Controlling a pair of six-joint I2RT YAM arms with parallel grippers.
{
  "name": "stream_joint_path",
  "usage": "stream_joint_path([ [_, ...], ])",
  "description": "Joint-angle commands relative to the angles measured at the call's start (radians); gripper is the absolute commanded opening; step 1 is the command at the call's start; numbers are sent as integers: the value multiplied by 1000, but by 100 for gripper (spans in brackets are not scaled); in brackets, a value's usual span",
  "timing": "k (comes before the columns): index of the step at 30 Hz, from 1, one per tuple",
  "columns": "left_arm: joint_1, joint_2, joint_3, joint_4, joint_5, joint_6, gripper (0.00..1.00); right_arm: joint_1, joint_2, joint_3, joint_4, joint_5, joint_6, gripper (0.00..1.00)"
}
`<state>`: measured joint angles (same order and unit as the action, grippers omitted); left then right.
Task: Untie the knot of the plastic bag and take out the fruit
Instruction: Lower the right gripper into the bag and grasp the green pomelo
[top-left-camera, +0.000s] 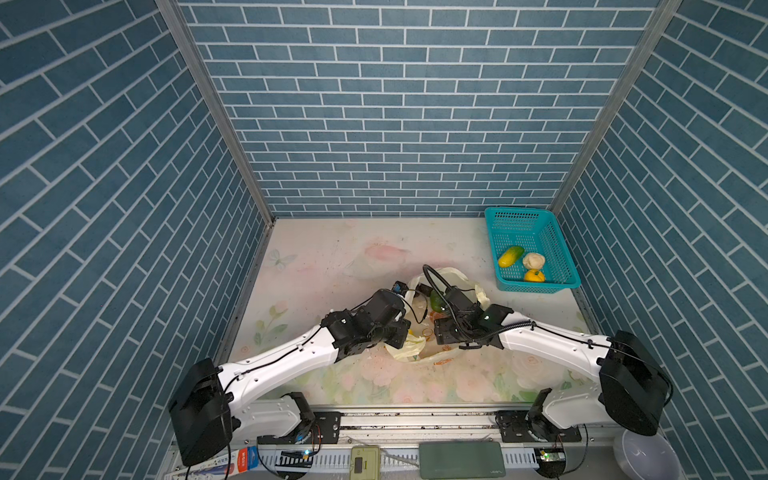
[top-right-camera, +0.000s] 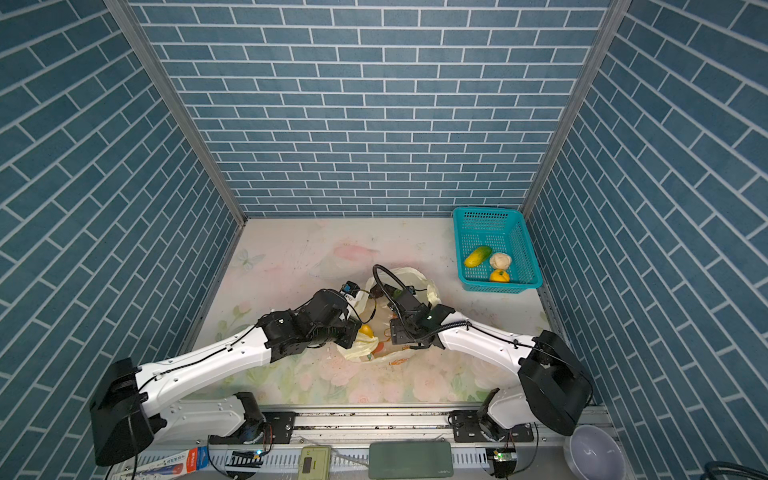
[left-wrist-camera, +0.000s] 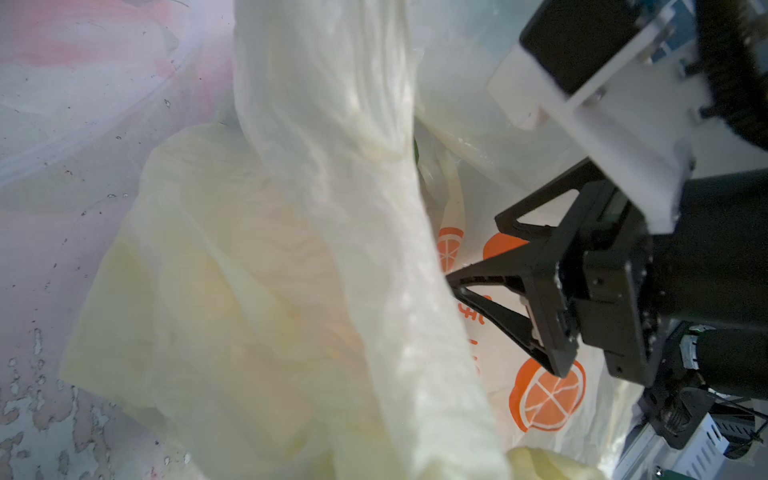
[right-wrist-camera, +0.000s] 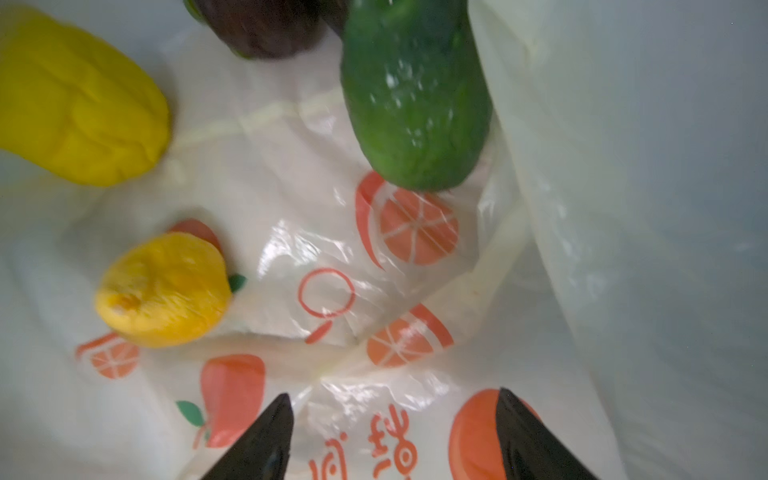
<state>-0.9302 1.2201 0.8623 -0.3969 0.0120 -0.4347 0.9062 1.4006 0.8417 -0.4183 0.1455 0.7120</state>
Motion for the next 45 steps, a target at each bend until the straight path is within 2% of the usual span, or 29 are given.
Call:
stream_joint_path([
  [1, -11, 8, 35, 12, 6, 23, 0, -12, 32, 42, 122, 41, 81, 78],
  [4, -14, 18, 43, 18, 3, 26, 0, -27, 93, 89, 154, 74, 118, 80],
  [8, -16, 23, 43, 27, 2, 25, 0, -55, 158, 131, 176, 175, 175, 80],
  [14, -18, 29, 44, 25, 5, 31, 0, -116, 243, 178, 215, 214, 201, 81],
  [23, -18, 32, 44, 23, 10, 36, 0, -156, 360, 208, 293, 191, 199, 80],
  [26, -18, 29, 41, 18, 7, 37, 0, -156, 385, 212, 320, 189, 201, 72],
  [30, -18, 25, 41, 12, 5, 41, 0, -155, 372, 187, 351, 200, 207, 53],
  [32, -18, 23, 37, 12, 3, 42, 0, -155, 359, 174, 350, 190, 206, 47],
  [38, -19, 17, 27, 9, -6, 48, 0, -128, 284, 141, 307, 127, 204, 45],
  [45, -18, 14, 27, 13, -18, 50, 0, -45, 107, 104, 165, 86, 212, 45],
])
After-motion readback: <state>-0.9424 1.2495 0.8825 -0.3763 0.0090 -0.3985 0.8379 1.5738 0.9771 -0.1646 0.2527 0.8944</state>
